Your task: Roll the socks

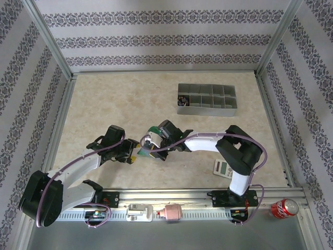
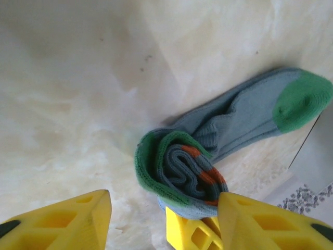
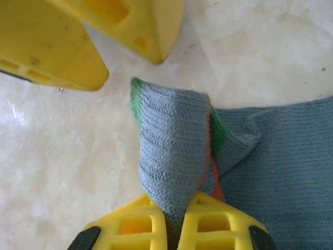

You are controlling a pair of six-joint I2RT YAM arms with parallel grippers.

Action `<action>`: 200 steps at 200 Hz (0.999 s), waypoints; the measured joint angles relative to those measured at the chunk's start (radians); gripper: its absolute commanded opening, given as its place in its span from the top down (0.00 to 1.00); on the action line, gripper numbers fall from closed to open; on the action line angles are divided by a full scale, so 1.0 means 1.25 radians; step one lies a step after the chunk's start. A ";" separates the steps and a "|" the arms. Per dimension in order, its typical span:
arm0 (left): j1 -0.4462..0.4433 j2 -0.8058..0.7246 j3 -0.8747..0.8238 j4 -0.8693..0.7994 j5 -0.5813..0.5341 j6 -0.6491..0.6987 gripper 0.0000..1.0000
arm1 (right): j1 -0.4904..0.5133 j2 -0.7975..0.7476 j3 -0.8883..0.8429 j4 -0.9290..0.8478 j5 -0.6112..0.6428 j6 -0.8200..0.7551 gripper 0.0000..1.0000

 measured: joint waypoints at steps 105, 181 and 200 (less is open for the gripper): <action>-0.068 0.144 0.018 0.140 -0.003 0.004 0.45 | -0.080 0.092 0.109 -0.123 -0.186 0.057 1.00; -0.066 0.297 0.063 0.206 0.035 0.006 0.94 | -0.102 0.120 0.139 -0.175 -0.238 0.082 0.89; -0.067 0.288 0.060 0.210 0.041 0.010 1.00 | -0.102 0.100 0.118 -0.170 -0.219 0.079 0.70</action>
